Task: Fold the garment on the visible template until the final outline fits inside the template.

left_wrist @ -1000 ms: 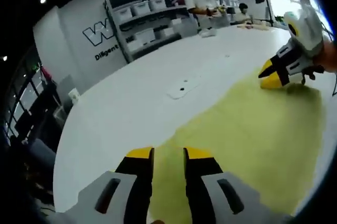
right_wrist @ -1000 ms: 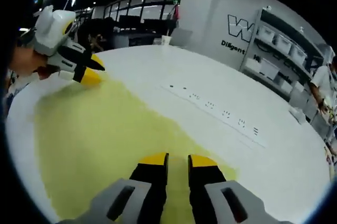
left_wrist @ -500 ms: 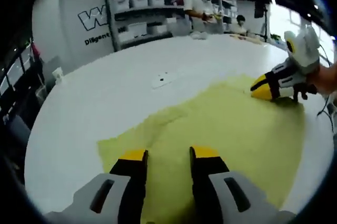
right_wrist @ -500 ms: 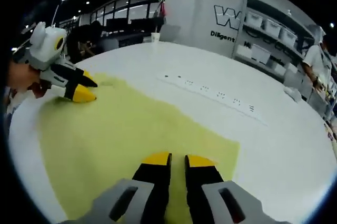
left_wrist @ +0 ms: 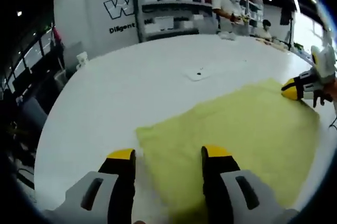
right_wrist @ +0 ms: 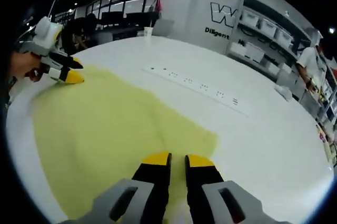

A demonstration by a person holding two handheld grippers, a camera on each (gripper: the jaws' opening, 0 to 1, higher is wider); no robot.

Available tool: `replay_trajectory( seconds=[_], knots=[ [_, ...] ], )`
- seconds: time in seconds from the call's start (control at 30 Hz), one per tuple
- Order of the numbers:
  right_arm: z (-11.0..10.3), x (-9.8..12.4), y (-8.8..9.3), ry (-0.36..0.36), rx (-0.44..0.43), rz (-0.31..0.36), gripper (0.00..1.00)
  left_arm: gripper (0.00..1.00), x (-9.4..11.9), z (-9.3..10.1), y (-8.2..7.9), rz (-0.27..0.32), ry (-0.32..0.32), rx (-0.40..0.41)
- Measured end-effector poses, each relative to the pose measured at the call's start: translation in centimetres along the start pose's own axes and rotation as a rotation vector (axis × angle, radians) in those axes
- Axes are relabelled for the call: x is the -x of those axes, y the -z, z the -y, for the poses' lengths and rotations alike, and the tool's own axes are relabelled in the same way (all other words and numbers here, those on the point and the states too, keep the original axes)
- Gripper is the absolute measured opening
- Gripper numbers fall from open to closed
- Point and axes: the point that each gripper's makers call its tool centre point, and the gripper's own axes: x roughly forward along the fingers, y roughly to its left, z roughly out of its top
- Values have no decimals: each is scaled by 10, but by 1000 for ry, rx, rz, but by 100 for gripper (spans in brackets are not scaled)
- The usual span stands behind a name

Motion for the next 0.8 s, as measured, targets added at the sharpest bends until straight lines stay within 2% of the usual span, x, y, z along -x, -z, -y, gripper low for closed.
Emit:
replay_trajectory(
  seconds=[0.13, 0.17, 0.23, 0.3, 0.4, 0.53, 0.6, 0.67, 0.7, 0.8],
  knots=[
    [0, 8, 7, 2, 2, -12, 4, 50, 7, -9, 4, -32, -39, 10],
    [0, 10, 7, 3, 3, -19, 5, 48, 10, -8, 6, -50, -37, -27],
    [-1, 14, 9, -4, 0, -32, 7, 45, 14, -4, 3, -46, -16, -95],
    [-7, 21, 8, -26, -16, -27, 12, 45, 20, 0, 3, -42, -1, -112],
    [-21, 28, 8, -68, -37, -3, 19, 45, 33, 16, -1, -7, 72, -98],
    [-37, 37, 4, -91, -42, 38, 20, 43, 45, 44, -8, 59, 176, -162],
    [-45, 40, 5, -97, -39, 44, 20, 39, 50, 53, -5, 54, 202, -154],
    [-51, 43, 8, -105, -34, 43, 19, 37, 57, 69, -5, 81, 270, -156],
    [-52, 44, 9, -109, -31, 45, 19, 36, 61, 76, -1, 71, 305, -156],
    [-55, 50, 17, -115, -22, 42, 19, 34, 68, 83, 11, 54, 334, -188]
  ],
)
